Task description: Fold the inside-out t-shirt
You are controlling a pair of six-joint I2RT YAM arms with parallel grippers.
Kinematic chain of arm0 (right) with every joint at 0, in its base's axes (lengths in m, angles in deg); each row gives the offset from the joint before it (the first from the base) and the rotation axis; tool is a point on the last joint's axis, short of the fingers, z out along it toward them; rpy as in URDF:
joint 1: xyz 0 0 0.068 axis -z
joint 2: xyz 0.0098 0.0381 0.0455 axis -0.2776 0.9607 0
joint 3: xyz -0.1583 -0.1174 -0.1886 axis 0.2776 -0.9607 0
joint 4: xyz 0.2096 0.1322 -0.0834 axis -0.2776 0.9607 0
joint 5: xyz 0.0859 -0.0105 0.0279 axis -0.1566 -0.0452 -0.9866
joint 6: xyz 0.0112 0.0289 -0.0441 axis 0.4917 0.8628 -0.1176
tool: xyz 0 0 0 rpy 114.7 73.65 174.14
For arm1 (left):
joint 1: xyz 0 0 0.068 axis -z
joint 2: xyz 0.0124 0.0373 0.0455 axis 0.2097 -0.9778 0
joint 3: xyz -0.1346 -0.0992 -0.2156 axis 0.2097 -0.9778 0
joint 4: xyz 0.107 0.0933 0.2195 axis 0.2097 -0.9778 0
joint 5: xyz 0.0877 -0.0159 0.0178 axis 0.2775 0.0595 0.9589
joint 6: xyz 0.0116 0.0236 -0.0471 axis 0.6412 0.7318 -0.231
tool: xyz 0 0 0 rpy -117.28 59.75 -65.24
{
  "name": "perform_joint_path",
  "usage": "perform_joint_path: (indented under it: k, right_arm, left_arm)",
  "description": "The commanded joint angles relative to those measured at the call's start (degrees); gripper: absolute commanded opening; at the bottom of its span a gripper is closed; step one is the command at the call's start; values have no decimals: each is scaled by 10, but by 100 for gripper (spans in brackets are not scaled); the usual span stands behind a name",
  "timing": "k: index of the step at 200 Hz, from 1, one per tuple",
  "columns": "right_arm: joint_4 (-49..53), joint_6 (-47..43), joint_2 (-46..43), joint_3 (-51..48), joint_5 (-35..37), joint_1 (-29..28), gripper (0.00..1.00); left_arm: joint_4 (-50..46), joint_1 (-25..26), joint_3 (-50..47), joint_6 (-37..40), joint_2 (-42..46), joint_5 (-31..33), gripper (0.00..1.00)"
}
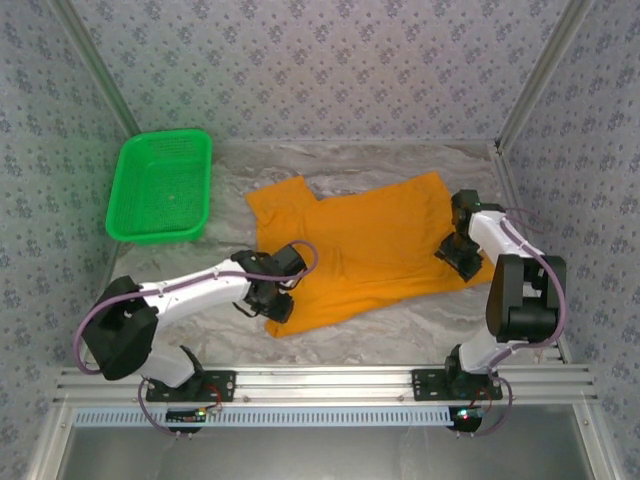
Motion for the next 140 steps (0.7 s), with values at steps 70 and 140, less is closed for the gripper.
perform_joint_path:
  k: [70,140]
  right_arm:
    - [-62,12,46,-57,3,-67,23]
    - [-2,198,-58,-188,-48,-236,25]
  left_arm:
    - [121,28,-84,-247,-27,9,34]
    - [9,-113,-171,-236,185,136,34]
